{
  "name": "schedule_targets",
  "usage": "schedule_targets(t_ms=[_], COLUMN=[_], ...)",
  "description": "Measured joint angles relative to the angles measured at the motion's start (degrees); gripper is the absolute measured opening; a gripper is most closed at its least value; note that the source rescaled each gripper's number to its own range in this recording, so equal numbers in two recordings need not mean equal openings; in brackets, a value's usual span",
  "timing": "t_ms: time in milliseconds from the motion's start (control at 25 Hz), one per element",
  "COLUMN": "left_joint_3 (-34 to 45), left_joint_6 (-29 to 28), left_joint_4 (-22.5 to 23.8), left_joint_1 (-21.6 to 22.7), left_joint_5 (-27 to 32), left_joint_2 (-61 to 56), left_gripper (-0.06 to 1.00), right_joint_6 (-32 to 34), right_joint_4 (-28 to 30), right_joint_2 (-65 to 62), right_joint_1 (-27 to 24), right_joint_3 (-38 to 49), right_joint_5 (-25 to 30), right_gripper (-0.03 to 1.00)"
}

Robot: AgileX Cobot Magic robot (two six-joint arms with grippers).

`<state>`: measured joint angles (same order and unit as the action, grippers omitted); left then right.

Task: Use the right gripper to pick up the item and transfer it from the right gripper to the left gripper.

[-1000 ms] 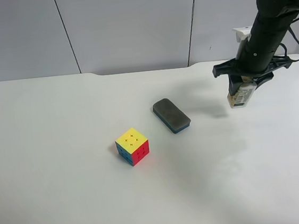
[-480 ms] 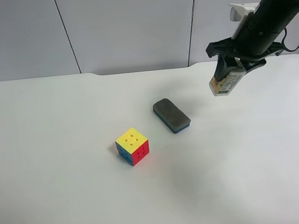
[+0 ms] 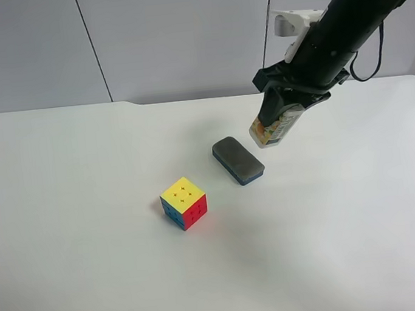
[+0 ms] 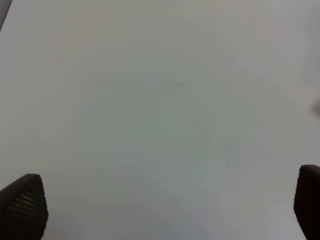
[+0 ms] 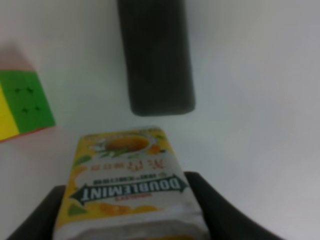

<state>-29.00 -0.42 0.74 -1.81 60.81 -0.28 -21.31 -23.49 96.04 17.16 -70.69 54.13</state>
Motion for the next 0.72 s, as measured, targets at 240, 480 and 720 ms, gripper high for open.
schedule_targets(t_ms=[240,480,720], left_joint_3=[0.0,0.0,-1.3], left_joint_6=[0.4,7.2,15.2], left_joint_4=[-0.2,-4.5,-10.0], left_joint_1=[0.0,0.0,-1.1], left_joint_5=[0.0,-0.1,0.0], left_joint_2=[0.1,5.8,13.3], left_gripper=[1.0,1.0,1.0], right_joint_6=[-4.1,-8.1,-9.6], right_joint_4=[-4.4,-7.2,-7.2], right_joint_2=[0.0,0.0,0.0], right_joint_1=[3.8,8.5,13.8], right_joint_3=[0.0,0.0,0.0], right_joint_5=[0.0,0.0,0.0], right_gripper=[0.0,0.0,0.0])
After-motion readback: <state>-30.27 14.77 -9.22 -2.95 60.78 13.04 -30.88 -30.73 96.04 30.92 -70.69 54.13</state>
